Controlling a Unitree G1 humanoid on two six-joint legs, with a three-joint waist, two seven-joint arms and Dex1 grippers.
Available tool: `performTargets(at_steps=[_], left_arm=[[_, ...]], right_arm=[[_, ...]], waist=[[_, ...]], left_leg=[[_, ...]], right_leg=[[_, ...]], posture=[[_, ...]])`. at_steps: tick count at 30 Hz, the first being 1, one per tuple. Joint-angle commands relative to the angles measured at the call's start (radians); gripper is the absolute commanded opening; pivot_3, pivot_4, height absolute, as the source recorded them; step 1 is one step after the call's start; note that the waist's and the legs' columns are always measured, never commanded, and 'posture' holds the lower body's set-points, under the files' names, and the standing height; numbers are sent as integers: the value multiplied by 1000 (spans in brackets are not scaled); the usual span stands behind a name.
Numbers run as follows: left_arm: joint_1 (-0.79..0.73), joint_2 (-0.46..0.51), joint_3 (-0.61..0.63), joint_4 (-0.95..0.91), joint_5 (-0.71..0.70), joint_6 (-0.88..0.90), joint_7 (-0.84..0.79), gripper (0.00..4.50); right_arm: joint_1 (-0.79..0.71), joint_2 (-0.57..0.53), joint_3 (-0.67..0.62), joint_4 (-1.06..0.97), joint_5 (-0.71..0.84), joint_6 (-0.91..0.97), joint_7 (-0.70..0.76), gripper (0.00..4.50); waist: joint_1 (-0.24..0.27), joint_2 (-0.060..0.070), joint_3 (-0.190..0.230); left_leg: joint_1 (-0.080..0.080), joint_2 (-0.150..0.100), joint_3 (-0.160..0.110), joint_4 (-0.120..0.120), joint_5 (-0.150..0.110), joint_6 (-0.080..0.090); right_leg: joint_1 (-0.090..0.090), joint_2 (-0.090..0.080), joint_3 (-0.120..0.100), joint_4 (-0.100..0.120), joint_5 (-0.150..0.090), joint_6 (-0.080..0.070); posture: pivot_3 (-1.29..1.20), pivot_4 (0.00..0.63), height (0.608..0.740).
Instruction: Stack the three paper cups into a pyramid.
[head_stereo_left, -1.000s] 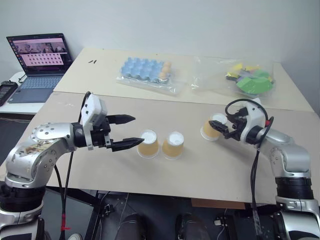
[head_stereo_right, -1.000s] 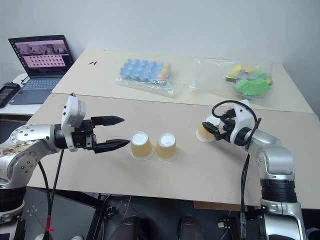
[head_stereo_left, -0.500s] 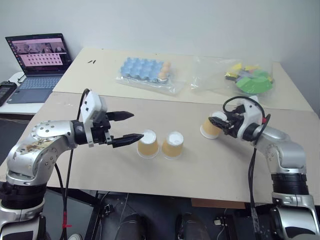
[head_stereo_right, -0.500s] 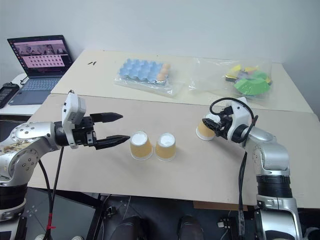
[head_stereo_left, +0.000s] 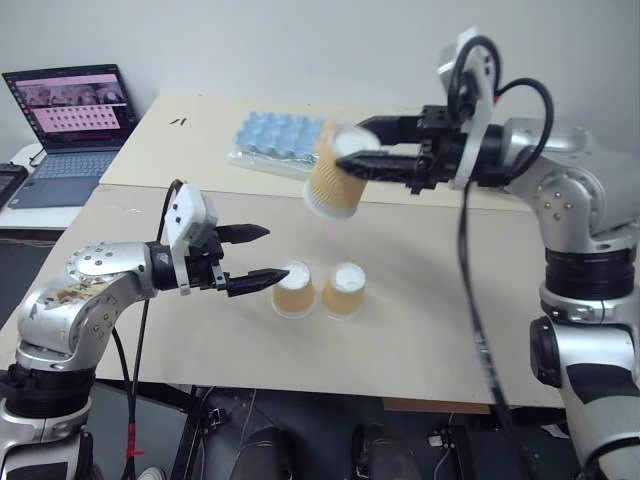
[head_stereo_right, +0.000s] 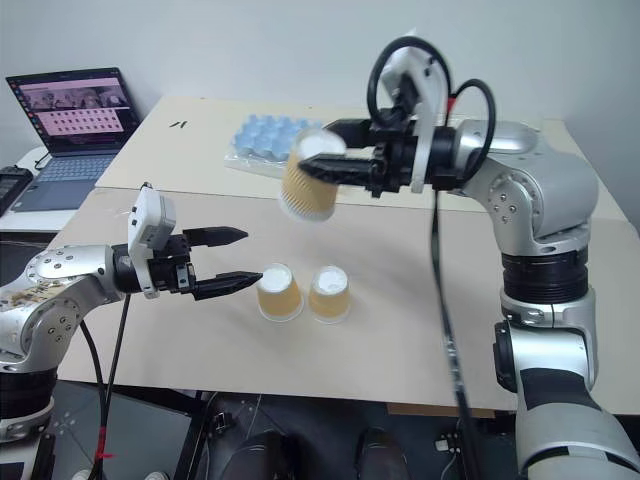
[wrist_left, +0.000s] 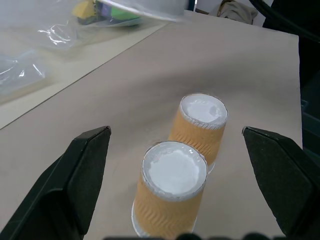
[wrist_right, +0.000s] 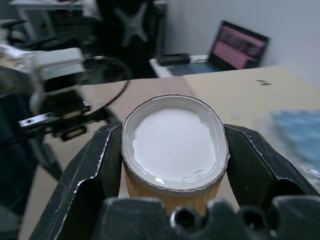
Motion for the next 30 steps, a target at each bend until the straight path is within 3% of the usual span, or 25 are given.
performTargets(at_steps=[1,26,27,30], left_arm=[[6,13,25,-25,-10,-24,-13,4500],[31,46,52,-40,-9,-22,-14,4500],[31,45,51,-40,-8,-22,-12,4500],[30,44,51,-37,-7,-23,-12,4500]], right_arm=[[-15,-8,23,-28,7,4,37,2704],[140,9,109,-29,-82,-57,65,2704],[142,11,108,-28,-85,-60,61,3204],[144,16,106,-28,-94,-68,52,4044]], waist=[[4,0,0],[-2,0,0],[-3,0,0],[-3,0,0]], left_leg=[[-1,0,0,0,0,0],[0,0,0,0,0,0],[0,0,0,0,0,0],[0,0,0,0,0,0]], right_leg=[[0,0,0,0,0,0],[-1,0,0,0,0,1],[-1,0,0,0,0,1],[-1,0,0,0,0,1]], posture=[[0,150,724],[0,150,724],[0,150,724],[0,150,724]])
